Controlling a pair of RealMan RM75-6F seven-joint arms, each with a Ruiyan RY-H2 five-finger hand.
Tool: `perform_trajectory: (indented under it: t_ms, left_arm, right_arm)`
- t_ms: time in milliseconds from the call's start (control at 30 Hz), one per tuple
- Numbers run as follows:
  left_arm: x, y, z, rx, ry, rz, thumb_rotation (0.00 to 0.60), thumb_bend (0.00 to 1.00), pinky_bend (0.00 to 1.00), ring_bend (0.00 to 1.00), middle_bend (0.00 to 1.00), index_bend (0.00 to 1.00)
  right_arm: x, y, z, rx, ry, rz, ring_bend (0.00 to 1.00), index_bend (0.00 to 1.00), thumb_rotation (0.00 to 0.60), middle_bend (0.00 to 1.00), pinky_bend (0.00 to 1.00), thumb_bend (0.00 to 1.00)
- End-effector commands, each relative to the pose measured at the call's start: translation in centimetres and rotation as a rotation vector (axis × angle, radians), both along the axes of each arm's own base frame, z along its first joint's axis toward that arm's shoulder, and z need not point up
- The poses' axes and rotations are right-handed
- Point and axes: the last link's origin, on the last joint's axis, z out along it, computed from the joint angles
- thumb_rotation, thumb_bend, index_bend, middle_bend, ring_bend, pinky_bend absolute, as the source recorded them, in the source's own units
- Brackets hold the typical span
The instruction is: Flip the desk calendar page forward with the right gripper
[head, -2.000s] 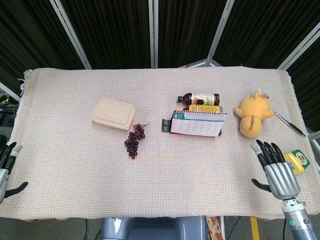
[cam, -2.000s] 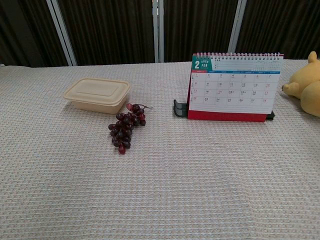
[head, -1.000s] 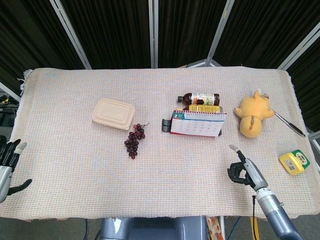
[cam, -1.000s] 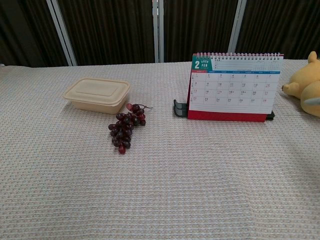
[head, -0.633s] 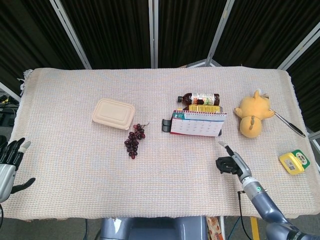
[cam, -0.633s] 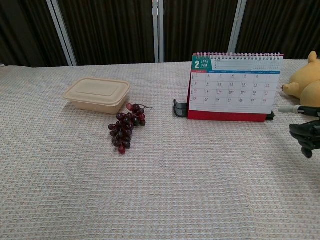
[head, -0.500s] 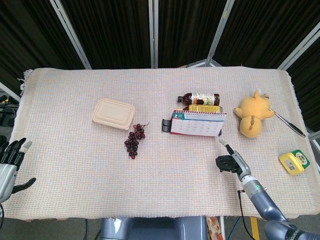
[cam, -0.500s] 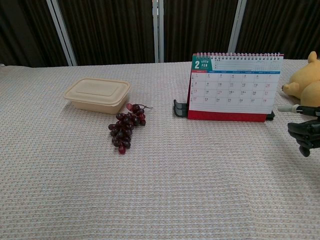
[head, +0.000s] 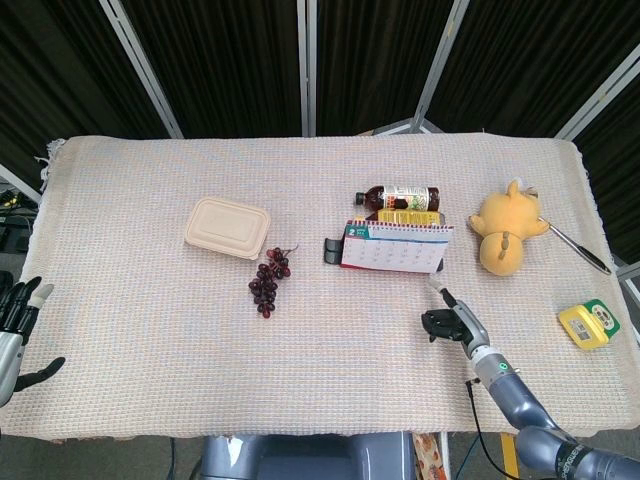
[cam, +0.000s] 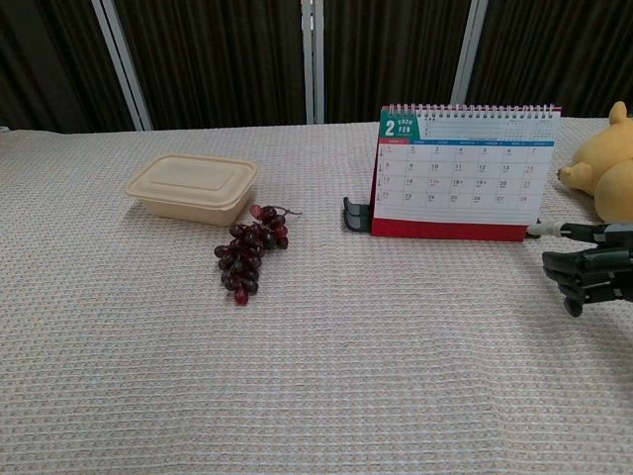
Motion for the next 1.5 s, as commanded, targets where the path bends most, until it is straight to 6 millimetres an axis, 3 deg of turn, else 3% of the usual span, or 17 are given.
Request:
perform_trajectory:
  t_ms: [33, 733, 867, 1200, 1400, 1500]
  left_arm:
    - [-0.1, 0.0, 0.1, 0.002, -0.001, 0.004, 0.600, 0.11, 0.00, 0.00, 0.00, 0.00]
    - [-0.4, 0.1, -0.1, -0.013, 0.012, 0.018, 0.600, 0.11, 0.00, 0.00, 0.00, 0.00]
    - [-0.3, 0.0, -0.1, -0.017, 0.016, 0.012, 0.600, 0.11, 0.00, 0.00, 0.00, 0.00]
    - [-0.3, -0.2, 0.2, -0.021, 0.012, 0.021, 0.600, 0.11, 0.00, 0.00, 0.00, 0.00]
    - [-0.5, -0.2, 0.3, -0.026, 0.008, 0.027, 0.600, 0.11, 0.00, 0.00, 0.00, 0.00]
    - [-0.5, -0.2, 0.3, -0.026, 0.004, 0.028, 0.600, 0.11, 0.00, 0.00, 0.00, 0.00]
  right_arm:
    - [0.1, -0.2, -0.2, 0.001, 0.000, 0.001, 0.73, 0.00, 0.600, 0.75, 0.64, 0.47]
    - [0.6, -3.4, -1.3, -0.028, 0.007, -0.014, 0.74, 0.00, 0.600, 0.75, 0.64, 0.50]
    - [1.7, -4.3, -1.7, -0.031, 0.001, 0.010, 0.74, 0.01, 0.600, 0.75, 0.64, 0.51]
    - [4.8, -6.0, -2.1, -0.070, 0.037, 0.108, 0.75, 0.17, 0.600, 0.77, 0.64, 0.53]
    - [7.1, -5.7, -0.7, -0.119, 0.046, 0.180, 0.74, 0.24, 0.600, 0.75, 0.62, 0.53]
    - [8.4, -5.2, 1.0, -0.203, 0.050, 0.223, 0.68, 0.31, 0.600, 0.68, 0.55, 0.53]
